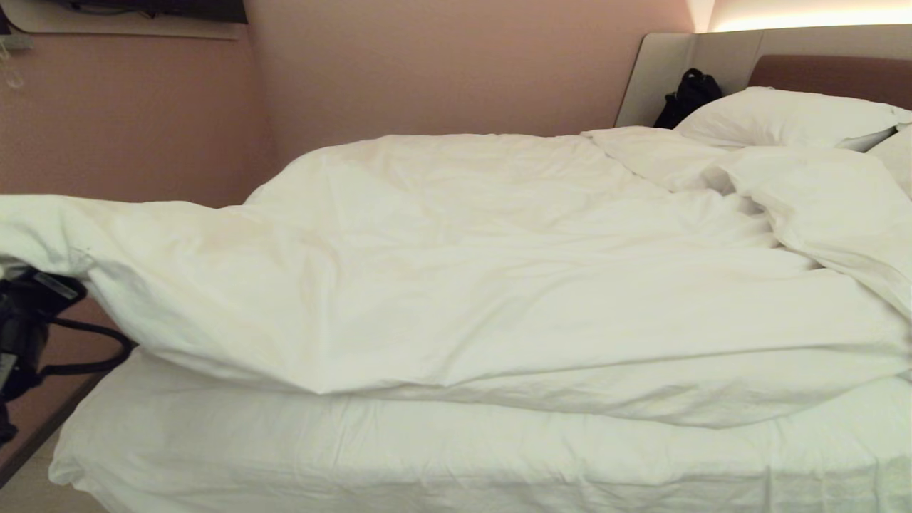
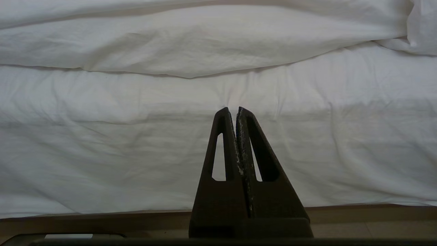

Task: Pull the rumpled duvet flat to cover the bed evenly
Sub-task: Flatten the corners of the folded blanket

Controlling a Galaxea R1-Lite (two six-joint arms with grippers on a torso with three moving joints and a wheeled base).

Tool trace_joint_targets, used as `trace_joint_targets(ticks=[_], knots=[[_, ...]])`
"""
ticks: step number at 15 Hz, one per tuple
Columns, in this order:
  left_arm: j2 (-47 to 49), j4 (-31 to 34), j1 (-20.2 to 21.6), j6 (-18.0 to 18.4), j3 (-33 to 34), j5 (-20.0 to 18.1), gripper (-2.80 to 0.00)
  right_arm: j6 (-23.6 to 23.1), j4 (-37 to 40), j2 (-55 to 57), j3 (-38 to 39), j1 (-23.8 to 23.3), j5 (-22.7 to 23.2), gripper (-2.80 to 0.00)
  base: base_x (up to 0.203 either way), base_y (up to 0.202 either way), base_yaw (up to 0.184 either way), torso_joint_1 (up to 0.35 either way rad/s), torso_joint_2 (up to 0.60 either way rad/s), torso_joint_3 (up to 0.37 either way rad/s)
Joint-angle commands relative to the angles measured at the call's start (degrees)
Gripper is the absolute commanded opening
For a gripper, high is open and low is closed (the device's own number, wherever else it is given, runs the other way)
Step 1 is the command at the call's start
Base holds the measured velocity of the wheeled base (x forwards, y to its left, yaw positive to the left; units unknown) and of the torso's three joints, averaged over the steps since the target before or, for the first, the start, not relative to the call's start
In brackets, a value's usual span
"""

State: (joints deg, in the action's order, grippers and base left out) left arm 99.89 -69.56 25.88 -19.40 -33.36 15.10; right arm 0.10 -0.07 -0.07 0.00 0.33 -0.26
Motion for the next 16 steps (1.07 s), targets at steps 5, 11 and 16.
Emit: trace_joint_targets(ticks=[5, 11, 16], knots=[[-13.09, 15.46, 16.69, -0.03, -7.01, -3.28, -2.8, -0.01, -0.01, 0.07, 0.0, 0.02, 0.0, -2.8, 0.0, 0.0, 0.0, 0.0, 0.0, 0.0], [-21.19, 31.59, 29.74, 1.19, -0.93, -17.01, -2.8, -0.01, -0.01, 0.07, 0.0, 0.02, 0.0, -2.8, 0.0, 0.0, 0.0, 0.0, 0.0, 0.0], [-23.89, 33.47, 36.3, 8.9, 9.75, -22.51, -2.8, -0.01, -0.01, 0.07, 0.0, 0.02, 0.0, -2.8, 0.0, 0.0, 0.0, 0.0, 0.0, 0.0]])
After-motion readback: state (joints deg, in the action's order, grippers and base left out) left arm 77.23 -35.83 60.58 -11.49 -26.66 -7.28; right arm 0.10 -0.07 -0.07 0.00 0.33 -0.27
